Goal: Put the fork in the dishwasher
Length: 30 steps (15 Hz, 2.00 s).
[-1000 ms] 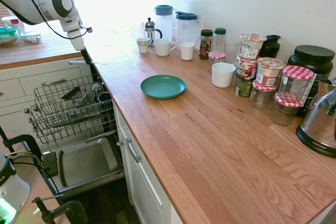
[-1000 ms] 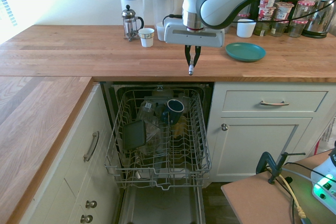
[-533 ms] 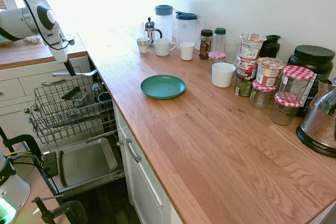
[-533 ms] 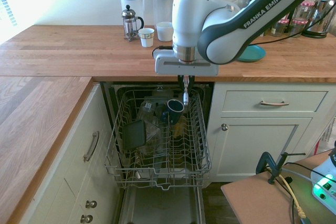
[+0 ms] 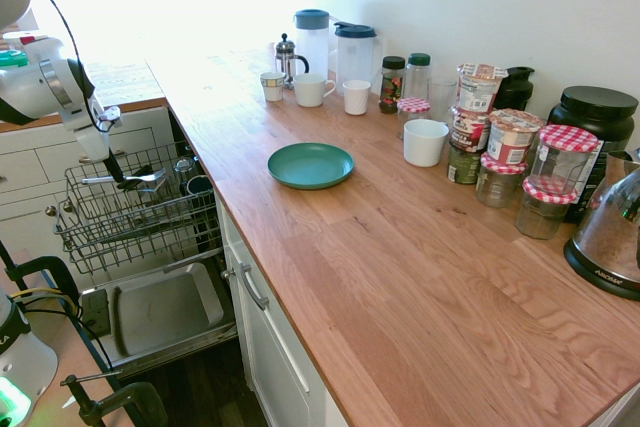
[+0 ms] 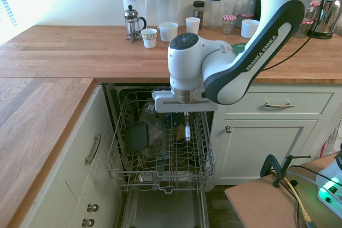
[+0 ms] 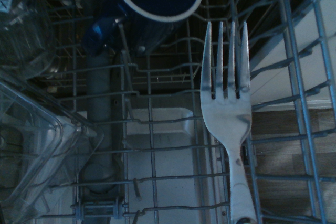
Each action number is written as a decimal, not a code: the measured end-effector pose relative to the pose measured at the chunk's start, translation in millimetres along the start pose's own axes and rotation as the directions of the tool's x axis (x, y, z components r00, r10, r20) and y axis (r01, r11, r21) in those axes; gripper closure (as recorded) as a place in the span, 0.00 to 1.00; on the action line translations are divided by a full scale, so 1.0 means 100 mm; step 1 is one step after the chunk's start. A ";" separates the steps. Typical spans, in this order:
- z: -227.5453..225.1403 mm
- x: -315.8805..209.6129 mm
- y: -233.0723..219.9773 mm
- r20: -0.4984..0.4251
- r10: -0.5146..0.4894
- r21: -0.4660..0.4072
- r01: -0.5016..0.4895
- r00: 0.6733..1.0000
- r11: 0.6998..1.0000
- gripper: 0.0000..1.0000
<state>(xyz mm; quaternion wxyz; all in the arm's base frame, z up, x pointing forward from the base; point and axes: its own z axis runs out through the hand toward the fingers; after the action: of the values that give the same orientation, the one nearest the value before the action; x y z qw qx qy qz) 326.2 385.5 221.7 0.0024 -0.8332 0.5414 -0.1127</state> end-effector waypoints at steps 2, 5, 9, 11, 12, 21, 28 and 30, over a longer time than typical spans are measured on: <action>0.17 -0.07 0.06 -0.014 -0.017 -0.005 0.017 1.000 1.000 1.00; 0.47 -0.13 0.05 -0.040 -0.038 -0.014 0.037 0.998 0.999 1.00; 0.83 -0.21 -0.09 -0.056 -0.048 -0.011 0.047 0.997 0.999 1.00; 1.04 -0.22 -0.12 -0.044 -0.048 -0.018 0.047 0.998 0.999 1.00; 1.14 -0.21 -0.13 -0.038 -0.045 -0.022 0.044 0.998 0.999 1.00; 1.46 -0.26 -0.11 -0.043 -0.061 -0.023 0.060 0.997 0.998 0.00; 1.51 -0.29 -0.12 -0.038 -0.054 -0.025 0.053 0.998 0.998 0.00; 1.51 -0.28 -0.13 -0.039 -0.048 -0.025 0.047 0.998 0.999 0.00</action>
<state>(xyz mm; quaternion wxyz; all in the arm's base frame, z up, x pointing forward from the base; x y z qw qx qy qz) 355.5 397.9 71.2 -0.0209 -0.8434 0.5227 -0.1228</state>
